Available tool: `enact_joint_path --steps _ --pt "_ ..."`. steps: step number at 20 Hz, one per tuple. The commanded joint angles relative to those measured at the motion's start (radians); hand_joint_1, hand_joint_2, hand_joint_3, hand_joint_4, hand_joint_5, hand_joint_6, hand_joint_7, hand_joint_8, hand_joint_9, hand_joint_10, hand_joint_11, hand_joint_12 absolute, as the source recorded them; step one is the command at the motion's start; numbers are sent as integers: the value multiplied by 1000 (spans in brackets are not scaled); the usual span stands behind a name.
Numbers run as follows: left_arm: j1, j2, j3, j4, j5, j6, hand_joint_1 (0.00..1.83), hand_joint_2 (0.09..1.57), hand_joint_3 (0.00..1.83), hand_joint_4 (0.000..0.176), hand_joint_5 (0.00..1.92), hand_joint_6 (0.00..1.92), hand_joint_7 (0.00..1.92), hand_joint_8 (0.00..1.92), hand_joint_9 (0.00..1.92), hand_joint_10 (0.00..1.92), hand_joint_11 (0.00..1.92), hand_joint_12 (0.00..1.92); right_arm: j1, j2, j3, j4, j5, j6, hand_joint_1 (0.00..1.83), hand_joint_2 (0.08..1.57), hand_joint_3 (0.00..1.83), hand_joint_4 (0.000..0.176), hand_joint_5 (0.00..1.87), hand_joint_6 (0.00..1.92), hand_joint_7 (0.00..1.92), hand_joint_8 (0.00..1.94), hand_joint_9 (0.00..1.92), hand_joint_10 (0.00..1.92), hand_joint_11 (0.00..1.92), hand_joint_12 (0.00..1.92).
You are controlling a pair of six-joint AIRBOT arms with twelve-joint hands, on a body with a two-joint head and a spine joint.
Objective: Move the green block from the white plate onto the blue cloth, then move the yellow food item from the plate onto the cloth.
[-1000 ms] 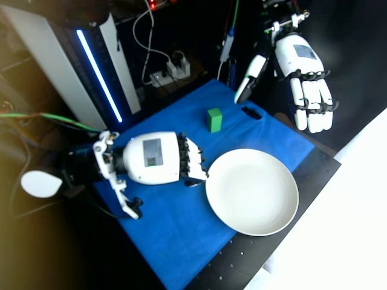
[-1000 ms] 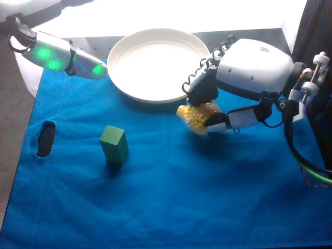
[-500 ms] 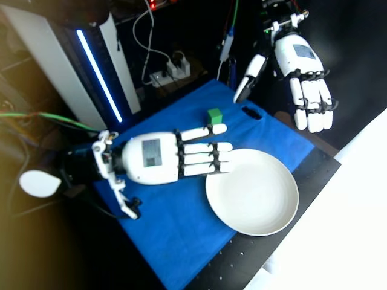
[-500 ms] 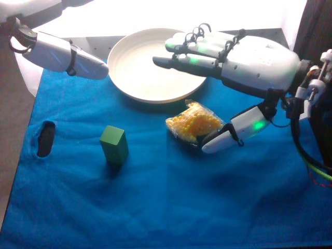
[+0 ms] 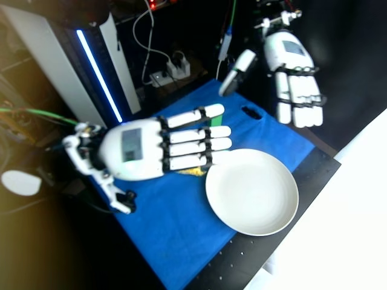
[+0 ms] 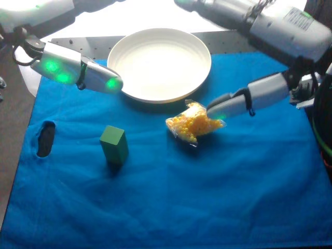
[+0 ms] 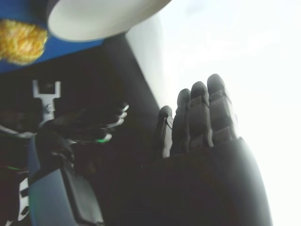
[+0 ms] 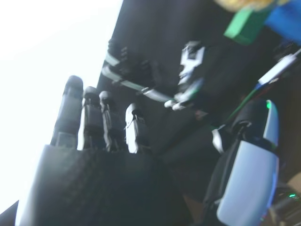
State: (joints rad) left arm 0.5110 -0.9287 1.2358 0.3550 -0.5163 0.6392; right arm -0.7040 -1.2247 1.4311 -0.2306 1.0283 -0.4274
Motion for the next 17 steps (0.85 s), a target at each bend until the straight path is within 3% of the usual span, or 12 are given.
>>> enact_joint_path --steps 1,3,5,9,13,16,17 --pt "-9 5 -8 -8 -154 -14 439 714 0 173 0 0 50 0 48 9 22 10 9 0 -2 50 142 2 668 592 0 176 0 0 0 0 0 0 0 622" --pt "-9 8 -24 27 -185 -41 409 747 1 162 0 0 25 2 45 6 39 17 12 1 -2 60 143 2 654 612 3 176 0 0 0 0 19 7 0 688" --pt "-9 13 -41 43 -202 -43 393 758 5 174 0 0 29 6 52 8 59 26 12 6 -5 65 145 2 655 627 9 176 0 0 0 0 15 1 0 615" --pt "0 23 -64 63 -235 -50 432 747 1 176 0 0 68 11 87 12 107 47 13 25 -15 90 172 2 625 578 0 176 0 0 0 0 0 0 0 644" --pt "1 25 -66 66 -235 -51 485 746 1 176 0 0 78 8 85 6 92 42 13 48 -23 105 177 2 609 646 3 176 0 0 0 0 0 0 0 403" --pt "1 28 -67 66 -234 -51 496 736 0 176 0 0 75 2 81 2 80 38 13 71 -32 105 177 2 602 617 0 176 0 0 0 0 0 0 0 407" --pt "0 32 -69 66 -235 -52 496 725 0 176 0 0 79 4 90 5 84 40 13 86 -37 105 177 2 646 596 0 176 0 0 0 0 0 0 0 321"
